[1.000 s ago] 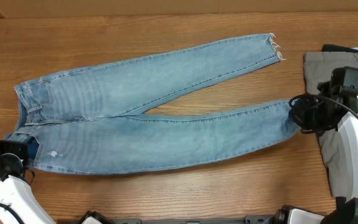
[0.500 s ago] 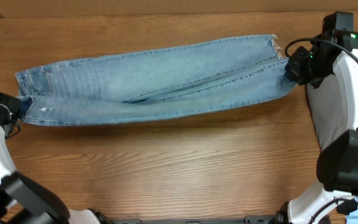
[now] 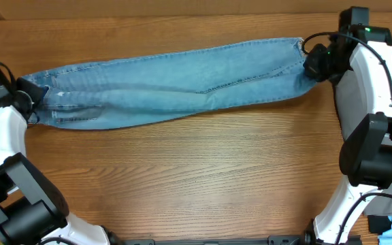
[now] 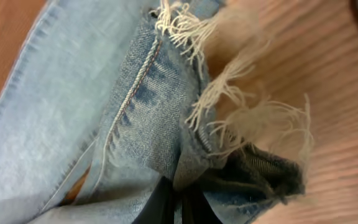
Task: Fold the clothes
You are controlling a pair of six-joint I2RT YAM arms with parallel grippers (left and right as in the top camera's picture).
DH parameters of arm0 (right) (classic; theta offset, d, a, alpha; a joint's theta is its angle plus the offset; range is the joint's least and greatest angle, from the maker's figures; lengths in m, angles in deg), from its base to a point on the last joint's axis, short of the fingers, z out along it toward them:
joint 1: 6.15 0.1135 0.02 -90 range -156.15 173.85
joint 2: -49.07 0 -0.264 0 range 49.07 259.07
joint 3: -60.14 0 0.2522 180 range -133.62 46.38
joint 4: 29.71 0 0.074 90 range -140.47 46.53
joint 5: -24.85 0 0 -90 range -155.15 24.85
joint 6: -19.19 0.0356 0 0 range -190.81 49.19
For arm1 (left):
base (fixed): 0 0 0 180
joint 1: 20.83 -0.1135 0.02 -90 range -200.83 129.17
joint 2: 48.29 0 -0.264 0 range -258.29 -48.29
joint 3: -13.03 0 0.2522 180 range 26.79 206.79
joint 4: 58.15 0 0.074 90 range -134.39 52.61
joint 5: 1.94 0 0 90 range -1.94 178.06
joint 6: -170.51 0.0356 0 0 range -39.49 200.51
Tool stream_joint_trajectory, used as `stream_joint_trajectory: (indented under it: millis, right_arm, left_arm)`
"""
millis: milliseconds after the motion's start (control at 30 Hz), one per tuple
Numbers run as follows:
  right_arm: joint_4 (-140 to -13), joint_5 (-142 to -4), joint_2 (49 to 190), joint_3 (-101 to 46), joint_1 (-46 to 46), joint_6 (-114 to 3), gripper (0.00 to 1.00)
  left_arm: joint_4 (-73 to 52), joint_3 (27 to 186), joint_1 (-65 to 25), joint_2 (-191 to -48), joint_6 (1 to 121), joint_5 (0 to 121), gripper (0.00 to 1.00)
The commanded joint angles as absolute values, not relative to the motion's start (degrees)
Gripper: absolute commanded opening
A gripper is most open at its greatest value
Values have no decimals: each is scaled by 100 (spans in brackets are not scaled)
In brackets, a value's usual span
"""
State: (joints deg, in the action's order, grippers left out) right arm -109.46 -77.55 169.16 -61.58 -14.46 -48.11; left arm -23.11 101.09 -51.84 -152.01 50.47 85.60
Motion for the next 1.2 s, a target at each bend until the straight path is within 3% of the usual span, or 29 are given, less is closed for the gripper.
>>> stream_joint_trajectory:
  millis: [0, 33, 100, 133, 200, 467, 500, 633, 867, 967, 1167]
  right_arm:
    - [-10326, -7609, 16879, -6361, -1263, -4656, 4]
    - [-10015, -7576, 16879, -6350, -1239, -4658, 5]
    - [-9449, -7460, 16879, -6350, -1226, -4663, 34]
    - [-9290, -7456, 16879, -6350, -1239, -4698, 35]
    - [-9318, -7303, 16890, -6350, -1298, -4724, 57]
    - [-9493, -7038, 17410, -6346, -1335, -5281, 70]
    - [-9318, -7036, 17530, -6346, -1335, -5432, 79]
    - [-8498, -7056, 18002, -6346, -1335, -5909, 99]
    - [-7629, -8026, 18518, -6346, -1322, -6210, 94]
    - [-7994, -7869, 18689, -6346, -1324, -6213, 93]
    - [-9502, -7193, 18931, -6346, -1331, -6534, 74]
  left_arm:
    - [-2420, 10280, -5044, -15439, 5068, 9093, 4]
    - [-2418, 10280, -5044, -15463, 5049, 9218, 4]
    - [-2300, 10280, -5044, -15520, 4944, 9635, 5]
    - [-2145, 10280, -5055, -15562, 4771, 9878, 5]
    - [-1952, 10275, -5052, -15673, 4752, 9895, 6]
    - [-1445, 10275, -5044, -15972, 4929, 9898, 8]
    - [-1421, 10275, -5044, -15975, 5027, 9878, 8]
    - [-1161, 10275, -5031, -15975, 5333, 9854, 7]
    - [-750, 10275, -5031, -15975, 5377, 9852, 8]
    - [-689, 10273, -5033, -15975, 5381, 9854, 11]
    - [-521, 10275, -5033, -15975, 5527, 9856, 19]
